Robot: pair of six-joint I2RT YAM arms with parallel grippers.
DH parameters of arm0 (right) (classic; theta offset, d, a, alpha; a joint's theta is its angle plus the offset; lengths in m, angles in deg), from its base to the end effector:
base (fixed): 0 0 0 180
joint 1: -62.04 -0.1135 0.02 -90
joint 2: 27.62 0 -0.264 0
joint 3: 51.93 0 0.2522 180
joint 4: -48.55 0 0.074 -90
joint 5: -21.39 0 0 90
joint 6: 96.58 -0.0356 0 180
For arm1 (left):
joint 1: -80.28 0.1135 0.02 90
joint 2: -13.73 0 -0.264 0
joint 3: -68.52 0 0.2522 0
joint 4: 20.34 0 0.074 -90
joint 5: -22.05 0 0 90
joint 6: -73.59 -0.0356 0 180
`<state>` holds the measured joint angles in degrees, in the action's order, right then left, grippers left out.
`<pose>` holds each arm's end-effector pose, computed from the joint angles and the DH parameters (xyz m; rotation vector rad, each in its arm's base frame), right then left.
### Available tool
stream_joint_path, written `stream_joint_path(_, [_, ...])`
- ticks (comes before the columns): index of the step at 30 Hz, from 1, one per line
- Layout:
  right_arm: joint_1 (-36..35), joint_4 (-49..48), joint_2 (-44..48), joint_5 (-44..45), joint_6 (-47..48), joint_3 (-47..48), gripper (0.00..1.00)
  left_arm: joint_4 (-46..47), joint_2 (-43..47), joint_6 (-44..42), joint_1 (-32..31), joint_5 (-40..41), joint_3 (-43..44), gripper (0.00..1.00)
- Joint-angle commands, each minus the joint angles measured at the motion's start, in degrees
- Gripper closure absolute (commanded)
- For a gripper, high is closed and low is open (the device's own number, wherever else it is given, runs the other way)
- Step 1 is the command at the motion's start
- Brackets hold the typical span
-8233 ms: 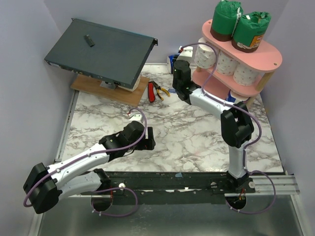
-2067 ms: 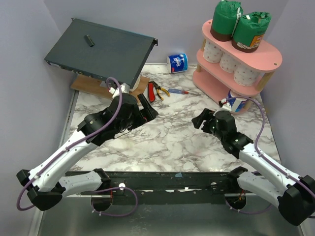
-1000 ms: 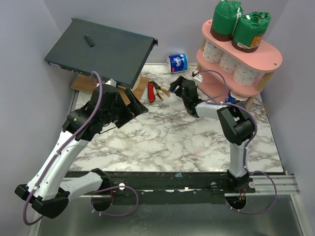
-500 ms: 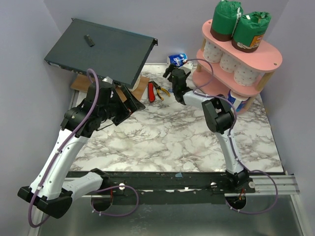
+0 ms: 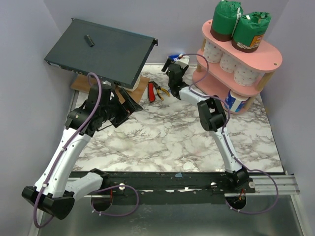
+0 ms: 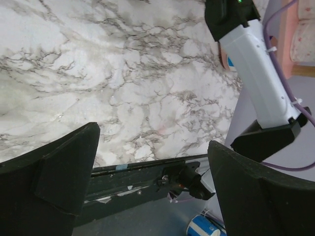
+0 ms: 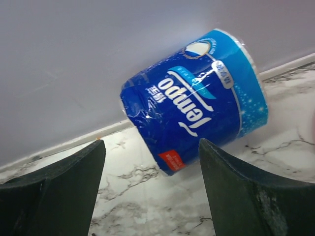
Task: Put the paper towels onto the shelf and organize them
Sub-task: Adjust the paper towel at the center of the board.
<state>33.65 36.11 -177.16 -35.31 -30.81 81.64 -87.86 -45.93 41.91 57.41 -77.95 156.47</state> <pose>0.5315 0.2650 0.1716 0.3833 1.5815 0.2329 0.1756 -0.0808 0.3919 -0.6415 2.3373 -0.9086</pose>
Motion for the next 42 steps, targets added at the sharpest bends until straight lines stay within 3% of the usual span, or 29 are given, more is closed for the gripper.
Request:
stream_joint_path(1, [0.5, -0.44, -0.59, 6.28, 3.67, -1.21, 0.2, 2.01, 3.03, -1.42, 2.07, -0.98, -5.44, 0.03])
stream_joint_path(6, [1.54, -1.06, 3.74, 5.07, 2.68, -5.59, 0.2, 4.85, 6.37, -5.0, 2.92, 0.74, -10.96, 0.03])
stream_joint_path(14, [3.43, 3.61, 1.52, 2.9, 2.75, -0.36, 0.2, 10.0, 12.02, -7.35, 3.27, -0.08, -19.78, 0.03])
stream_joint_path(25, [3.33, 9.55, -4.4, -5.1, 0.35, 10.09, 0.2, 9.98, 15.34, -8.58, 3.45, 2.79, -21.52, 0.03])
stream_joint_path(42, [2.33, 13.93, -6.13, -16.22, -4.14, 13.7, 0.2, 13.21, 16.53, -6.65, 3.45, 1.08, -25.38, 0.03])
